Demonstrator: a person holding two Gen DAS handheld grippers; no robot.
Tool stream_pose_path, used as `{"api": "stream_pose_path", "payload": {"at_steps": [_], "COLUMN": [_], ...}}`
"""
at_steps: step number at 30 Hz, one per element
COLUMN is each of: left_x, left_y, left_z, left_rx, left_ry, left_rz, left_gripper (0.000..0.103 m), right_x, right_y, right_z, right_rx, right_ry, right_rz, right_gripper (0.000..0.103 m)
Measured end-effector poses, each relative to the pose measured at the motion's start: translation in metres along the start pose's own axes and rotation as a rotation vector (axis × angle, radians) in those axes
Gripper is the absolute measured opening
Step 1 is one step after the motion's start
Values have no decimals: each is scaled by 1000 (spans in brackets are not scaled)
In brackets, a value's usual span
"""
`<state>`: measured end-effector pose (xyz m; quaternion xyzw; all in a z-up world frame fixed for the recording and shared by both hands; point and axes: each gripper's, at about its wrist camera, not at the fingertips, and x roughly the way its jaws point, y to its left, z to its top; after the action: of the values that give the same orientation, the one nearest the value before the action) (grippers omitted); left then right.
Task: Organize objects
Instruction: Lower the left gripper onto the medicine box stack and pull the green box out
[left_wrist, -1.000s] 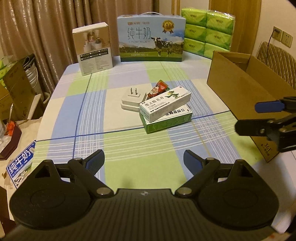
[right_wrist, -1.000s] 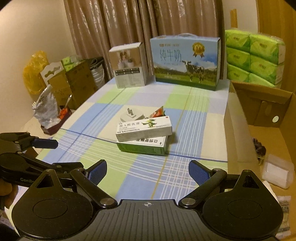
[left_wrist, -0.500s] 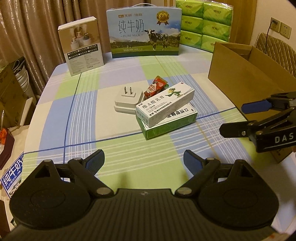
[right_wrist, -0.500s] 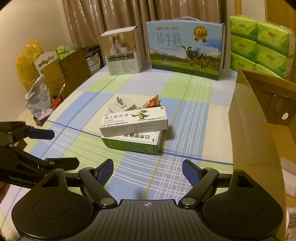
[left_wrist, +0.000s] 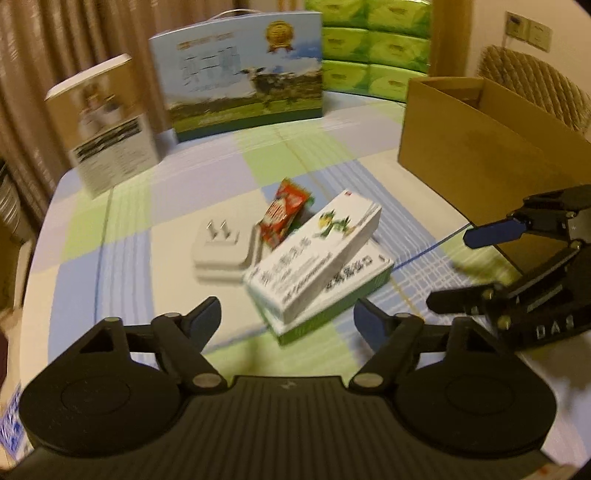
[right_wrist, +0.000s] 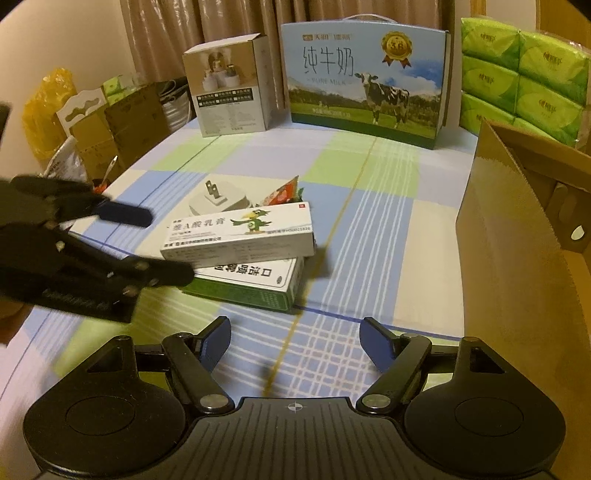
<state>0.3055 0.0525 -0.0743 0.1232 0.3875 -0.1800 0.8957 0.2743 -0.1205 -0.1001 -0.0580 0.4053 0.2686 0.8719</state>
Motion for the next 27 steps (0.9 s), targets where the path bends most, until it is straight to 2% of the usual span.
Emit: {"api": "stream_pose_path", "payload": {"at_steps": [6,11,13,15,19,23,27], "left_x": [30,40,40,41,46,53,56], "left_y": [-4,-6,-6,-5,-1,4,1], "left_z": [19,32,34,35,36,38,25], "left_rx": [83,125,144,171,209,172,194], "left_ry": [-13,-18,-15,-18,-6,3,22], "left_rz": [-47,-58,-46,-39,-77,-105,-132], "left_gripper": [71,52,49,49,49,49,50], "right_x": [3,6,6,5,4,4,4], "right_y": [-1,0,0,-1,-3,-4,-4], "right_z": [-1,-1,-1,0,1,1,1], "right_rx": [-8,-20,-15,-11,9,12,15], "right_ry": [-1,0,-1,-5,-10,-12,-10], "right_rz": [6,2,4,3,5,6,4], "right_gripper": [75,75,75,75,75,75,75]}}
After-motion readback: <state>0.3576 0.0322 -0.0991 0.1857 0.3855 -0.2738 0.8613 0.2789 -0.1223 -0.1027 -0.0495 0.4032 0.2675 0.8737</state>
